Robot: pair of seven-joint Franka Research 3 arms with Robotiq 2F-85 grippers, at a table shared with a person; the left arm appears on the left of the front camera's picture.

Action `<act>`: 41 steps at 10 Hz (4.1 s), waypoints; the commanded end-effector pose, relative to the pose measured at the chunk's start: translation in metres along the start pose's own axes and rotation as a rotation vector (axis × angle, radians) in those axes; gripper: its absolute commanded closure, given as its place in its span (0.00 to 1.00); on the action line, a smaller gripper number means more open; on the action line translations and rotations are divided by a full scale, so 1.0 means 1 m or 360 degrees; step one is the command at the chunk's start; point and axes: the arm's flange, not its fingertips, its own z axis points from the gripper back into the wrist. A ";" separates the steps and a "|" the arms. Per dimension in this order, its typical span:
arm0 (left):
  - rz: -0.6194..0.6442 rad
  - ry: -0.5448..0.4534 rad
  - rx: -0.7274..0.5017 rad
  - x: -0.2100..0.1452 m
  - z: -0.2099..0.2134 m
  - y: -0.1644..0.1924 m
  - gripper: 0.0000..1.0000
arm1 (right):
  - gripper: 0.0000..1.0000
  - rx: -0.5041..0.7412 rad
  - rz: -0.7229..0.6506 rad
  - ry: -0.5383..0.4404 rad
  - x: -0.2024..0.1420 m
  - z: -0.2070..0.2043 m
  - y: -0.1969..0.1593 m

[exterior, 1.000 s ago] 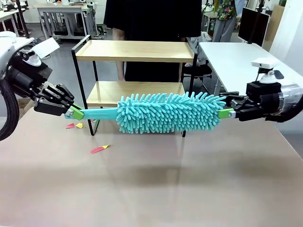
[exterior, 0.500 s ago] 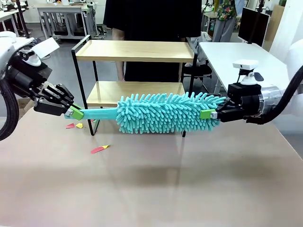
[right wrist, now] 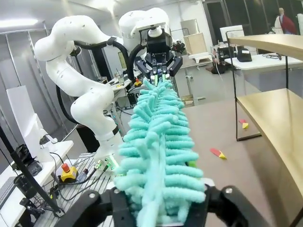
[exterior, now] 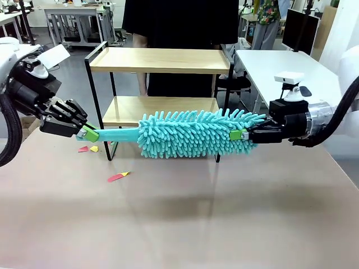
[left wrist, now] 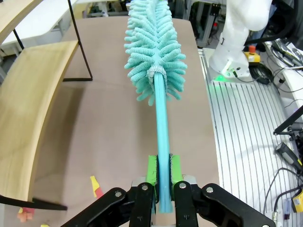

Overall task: Clean the shelf.
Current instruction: Hand the Duster back to the human.

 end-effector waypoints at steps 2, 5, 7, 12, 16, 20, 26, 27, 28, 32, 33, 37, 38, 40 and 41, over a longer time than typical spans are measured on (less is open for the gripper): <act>-0.0016 -0.0042 -0.0003 0.002 0.000 -0.002 0.86 | 0.97 0.0017 0.0041 0.0052 0.006 0.000 -0.003; -0.0016 -0.0042 -0.0003 0.002 0.000 -0.002 0.86 | 1.00 0.0025 0.0083 0.0053 0.008 0.001 -0.001; -0.0016 -0.0042 -0.0003 0.002 0.000 -0.002 0.86 | 1.00 0.0045 0.0058 0.0019 0.009 0.001 -0.001; -0.0007 -0.0260 -0.0004 -0.005 0.043 -0.007 0.25 | 1.00 0.0025 0.0033 0.0047 0.005 0.001 0.000; -0.0028 -0.0611 0.0116 -0.048 0.122 -0.019 0.00 | 1.00 0.0025 0.0033 0.0047 0.005 0.001 0.000; 0.0019 -0.0604 0.0167 -0.067 0.143 -0.028 0.00 | 0.83 0.0027 0.0023 0.0044 0.002 0.001 0.000; 0.0019 -0.0604 0.0167 -0.067 0.143 -0.028 0.00 | 0.83 -0.0744 0.0312 -0.0467 0.132 0.096 0.043; 0.0019 -0.0604 0.0167 -0.067 0.143 -0.028 0.00 | 0.83 -0.0937 0.0282 -0.0572 0.135 0.120 0.049; 0.0019 -0.0604 0.0167 -0.067 0.143 -0.028 0.00 | 0.83 -0.1128 0.0248 -0.0659 0.131 0.143 0.053; 0.0019 -0.0604 0.0167 -0.067 0.143 -0.028 0.00 | 0.83 -0.1770 0.0122 -0.0878 0.082 0.214 0.071; 0.0019 -0.0604 0.0167 -0.067 0.143 -0.028 0.00 | 0.83 -0.1869 0.0094 -0.0856 0.070 0.220 0.073; 0.0019 -0.0604 0.0167 -0.067 0.143 -0.028 0.00 | 0.83 -0.2097 -0.0110 -0.0638 0.006 0.220 0.067; 0.0019 -0.0604 0.0167 -0.067 0.143 -0.028 0.00 | 0.83 -0.2091 -0.0135 -0.0619 -0.004 0.216 0.066; 0.0019 -0.0604 0.0167 -0.067 0.143 -0.028 0.00 | 0.83 -0.2091 -0.0183 -0.0583 -0.024 0.209 0.066; 0.0019 -0.0604 0.0167 -0.067 0.143 -0.028 0.00 | 0.83 -0.2036 -0.0123 -0.0615 -0.024 0.208 0.066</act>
